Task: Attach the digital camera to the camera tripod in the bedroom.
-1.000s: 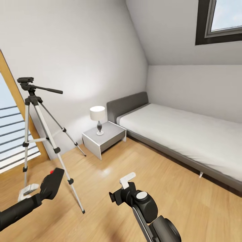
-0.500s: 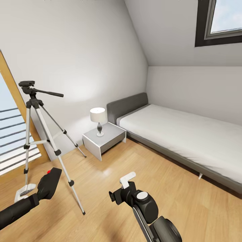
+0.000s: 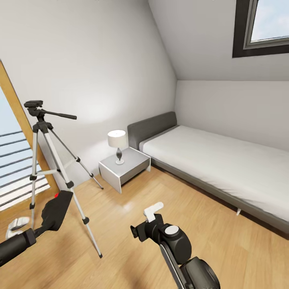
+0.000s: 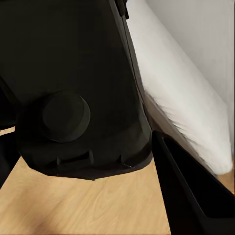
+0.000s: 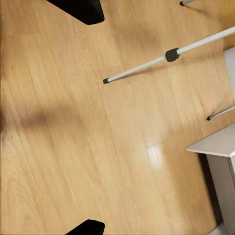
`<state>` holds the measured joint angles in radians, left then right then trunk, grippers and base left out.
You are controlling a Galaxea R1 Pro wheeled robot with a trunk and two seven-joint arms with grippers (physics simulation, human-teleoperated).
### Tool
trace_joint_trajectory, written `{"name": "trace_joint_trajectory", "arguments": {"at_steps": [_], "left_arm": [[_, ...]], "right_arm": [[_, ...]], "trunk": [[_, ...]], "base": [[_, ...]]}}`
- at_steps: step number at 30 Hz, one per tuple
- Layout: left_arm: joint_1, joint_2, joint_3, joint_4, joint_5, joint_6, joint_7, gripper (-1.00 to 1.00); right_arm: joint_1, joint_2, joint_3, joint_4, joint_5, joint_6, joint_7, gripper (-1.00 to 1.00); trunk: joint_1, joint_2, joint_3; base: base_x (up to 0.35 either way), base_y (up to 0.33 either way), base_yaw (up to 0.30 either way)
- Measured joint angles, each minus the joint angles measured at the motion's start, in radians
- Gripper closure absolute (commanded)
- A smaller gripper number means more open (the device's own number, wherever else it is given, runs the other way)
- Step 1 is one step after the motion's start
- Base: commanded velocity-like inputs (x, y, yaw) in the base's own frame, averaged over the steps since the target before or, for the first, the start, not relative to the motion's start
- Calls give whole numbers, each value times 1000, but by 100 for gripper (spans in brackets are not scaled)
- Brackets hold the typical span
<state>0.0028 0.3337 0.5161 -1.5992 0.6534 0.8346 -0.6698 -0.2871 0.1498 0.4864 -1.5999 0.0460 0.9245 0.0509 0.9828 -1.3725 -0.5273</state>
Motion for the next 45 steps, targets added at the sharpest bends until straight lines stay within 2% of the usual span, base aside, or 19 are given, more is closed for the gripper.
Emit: {"name": "trace_joint_trajectory", "arguments": {"at_steps": [2,3,6,7,12,19,25,26,30,31,35,36,39,40,41,45], "left_arm": [[-19,3,23,-3,1,40,-22,100],[-48,7,42,-5,-1,83,-34,100],[-94,22,61,-7,-6,137,-31,100],[-120,44,68,-7,-8,158,-21,100],[-191,108,78,-8,6,203,8,100],[-242,117,79,-8,13,208,36,100],[-331,119,74,4,24,208,104,100],[-363,122,71,14,40,207,128,100],[-412,127,69,34,118,207,173,100],[-412,127,69,35,115,207,173,100],[-436,145,70,39,207,208,225,100],[-448,156,69,39,250,208,257,100],[-475,167,65,38,315,208,315,100],[-492,171,55,35,361,208,353,100],[-498,173,48,31,386,208,371,100],[-511,177,21,13,456,208,426,100]], "right_arm": [[-16,2,-2,-5,0,25,0,-100],[-35,3,-3,-8,0,41,-1,-100],[-55,5,-5,-10,0,57,-2,-100],[-63,5,-5,-11,1,63,-4,-100],[-73,2,-3,-13,2,70,-7,-100],[-75,2,4,-13,4,65,-8,-100],[-75,5,8,-7,7,62,-9,-100],[-75,6,9,-3,9,62,-9,-100],[-75,7,10,6,10,60,-9,-100],[-75,7,10,6,10,60,-9,-100],[-74,8,11,10,11,59,-9,-100],[-74,9,11,14,11,59,-9,-100],[-75,9,11,24,11,59,-9,-100],[-75,9,10,28,11,59,-9,-100],[-75,9,10,31,11,58,-9,-100],[-75,9,9,39,11,58,-9,-100]], "trunk": [[-8,14,7],[-11,21,10],[-23,42,19],[-27,49,22],[-46,84,38],[-73,133,60],[-96,175,79],[-100,182,82],[-115,210,94],[-119,217,97],[-134,245,110],[-138,252,113],[-150,273,123],[-153,280,126],[-157,287,129],[-173,315,141]], "base": [[0,0,0],[0,0,0],[0,0,0],[0,0,0],[0,0,0],[0,0,0],[0,0,0],[0,0,0],[0,0,0],[0,0,0],[0,0,0],[0,0,0],[0,0,0],[0,0,0],[0,0,0],[0,0,0]]}}
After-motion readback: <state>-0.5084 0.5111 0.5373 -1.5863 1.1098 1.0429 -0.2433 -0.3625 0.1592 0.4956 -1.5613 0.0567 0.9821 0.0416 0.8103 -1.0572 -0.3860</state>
